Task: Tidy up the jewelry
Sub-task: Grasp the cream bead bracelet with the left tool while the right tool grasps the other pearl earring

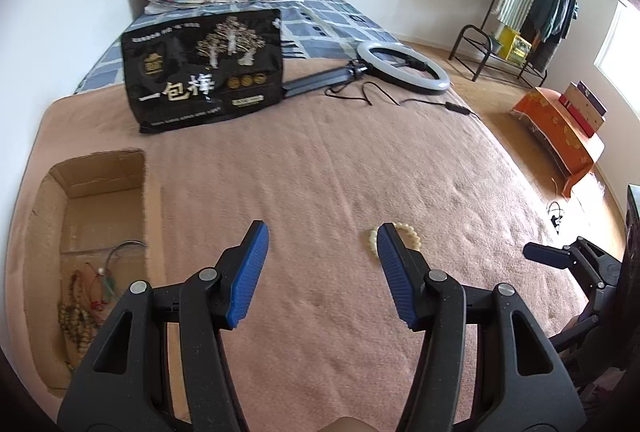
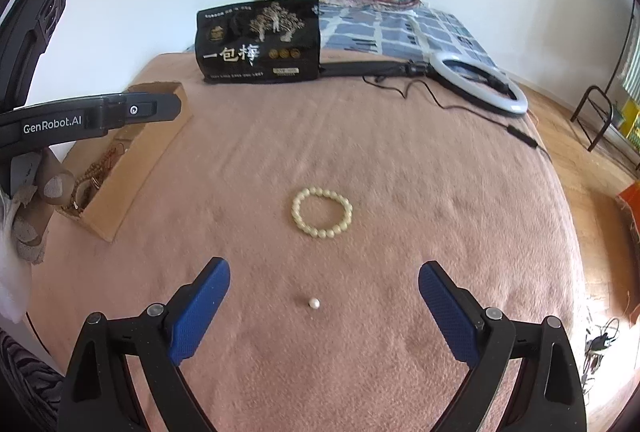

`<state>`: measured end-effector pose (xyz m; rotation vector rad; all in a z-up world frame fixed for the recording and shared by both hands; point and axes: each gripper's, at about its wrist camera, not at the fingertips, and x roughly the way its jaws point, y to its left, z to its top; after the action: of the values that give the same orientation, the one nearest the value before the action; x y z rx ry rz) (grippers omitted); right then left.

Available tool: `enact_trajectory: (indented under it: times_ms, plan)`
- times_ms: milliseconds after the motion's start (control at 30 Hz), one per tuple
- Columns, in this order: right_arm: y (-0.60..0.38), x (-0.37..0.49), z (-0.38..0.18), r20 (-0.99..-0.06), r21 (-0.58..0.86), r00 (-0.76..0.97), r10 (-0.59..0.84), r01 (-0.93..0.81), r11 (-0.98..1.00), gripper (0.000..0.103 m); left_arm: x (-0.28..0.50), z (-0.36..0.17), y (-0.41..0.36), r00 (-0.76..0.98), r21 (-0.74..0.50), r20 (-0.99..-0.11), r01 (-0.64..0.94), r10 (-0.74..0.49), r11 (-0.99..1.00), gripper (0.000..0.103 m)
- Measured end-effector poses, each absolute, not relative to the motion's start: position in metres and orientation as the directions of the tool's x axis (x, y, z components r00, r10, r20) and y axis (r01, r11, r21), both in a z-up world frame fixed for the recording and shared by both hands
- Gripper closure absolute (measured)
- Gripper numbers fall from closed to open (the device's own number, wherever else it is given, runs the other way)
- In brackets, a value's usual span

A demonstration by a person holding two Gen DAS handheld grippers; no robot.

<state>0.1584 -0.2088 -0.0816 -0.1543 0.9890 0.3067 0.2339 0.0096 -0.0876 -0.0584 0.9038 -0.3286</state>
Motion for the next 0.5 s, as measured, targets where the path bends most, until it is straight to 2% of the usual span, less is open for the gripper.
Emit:
enact_trajectory:
  times_ms: [133, 300, 367, 500]
  plan:
    - [-0.221, 0.157, -0.094, -0.854, 0.03, 0.486, 0.183, -0.306, 0.952, 0.017, 0.235, -0.098, -0.008, 0.547, -0.196, -0.773, 0.275, -0.321, 0.941, 0.045]
    - [-0.228, 0.155, -0.111, -0.87, 0.063, 0.449, 0.205, -0.311, 0.948, 0.027, 0.242, -0.112, -0.022, 0.513, -0.216, -0.79, 0.282, -0.337, 0.935, 0.052]
    - [-0.228, 0.153, -0.12, -0.879, 0.073, 0.425, 0.214, -0.323, 0.944, 0.035, 0.245, -0.12, -0.029, 0.495, -0.221, -0.799, 0.286, -0.341, 0.932, 0.057]
    - [-0.224, 0.152, -0.139, -0.898, 0.101, 0.373, 0.235, -0.346, 0.933, 0.049, 0.251, -0.134, -0.038, 0.467, -0.228, -0.812, 0.296, -0.349, 0.928, 0.059]
